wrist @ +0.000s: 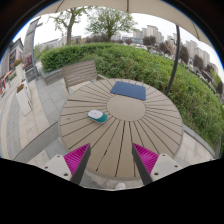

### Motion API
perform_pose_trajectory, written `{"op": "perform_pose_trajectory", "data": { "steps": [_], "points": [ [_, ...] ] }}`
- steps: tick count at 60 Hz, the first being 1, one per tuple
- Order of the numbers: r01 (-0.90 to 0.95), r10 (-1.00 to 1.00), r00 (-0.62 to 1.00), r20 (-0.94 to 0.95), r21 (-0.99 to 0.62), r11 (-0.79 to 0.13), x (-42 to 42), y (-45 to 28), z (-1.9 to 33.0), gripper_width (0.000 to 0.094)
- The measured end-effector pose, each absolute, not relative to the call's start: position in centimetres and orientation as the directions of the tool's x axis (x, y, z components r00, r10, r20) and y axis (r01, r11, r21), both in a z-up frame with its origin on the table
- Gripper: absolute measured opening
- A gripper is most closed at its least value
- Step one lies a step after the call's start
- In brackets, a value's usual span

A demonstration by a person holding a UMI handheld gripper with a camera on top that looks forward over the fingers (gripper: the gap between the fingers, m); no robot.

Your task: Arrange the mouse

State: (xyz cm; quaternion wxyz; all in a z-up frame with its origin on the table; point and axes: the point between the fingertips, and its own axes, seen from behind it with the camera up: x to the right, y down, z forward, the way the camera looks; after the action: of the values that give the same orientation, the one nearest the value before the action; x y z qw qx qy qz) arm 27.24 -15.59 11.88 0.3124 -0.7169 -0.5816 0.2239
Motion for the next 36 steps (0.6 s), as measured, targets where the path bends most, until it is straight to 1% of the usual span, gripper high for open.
{"op": "perform_pose_trajectory", "data": {
  "steps": [4, 9, 18, 36],
  "points": [
    [0.679, 0.978, 0.208, 0.033, -0.725, -0.120, 26.4, -15.7, 12.2, 0.0851],
    [0.663, 0.979, 0.200, 0.030, -0.740, -0.113, 25.4, -16.9, 11.3, 0.0850],
    [0.633, 0.977, 0.212, 0.007, -0.763, -0.132, 21.9, -18.8, 8.6, 0.0851],
    [0.598, 0.971, 0.229, 0.067, -0.797, -0.086, 14.4, -16.9, 3.3, 0.0854]
  ]
}}
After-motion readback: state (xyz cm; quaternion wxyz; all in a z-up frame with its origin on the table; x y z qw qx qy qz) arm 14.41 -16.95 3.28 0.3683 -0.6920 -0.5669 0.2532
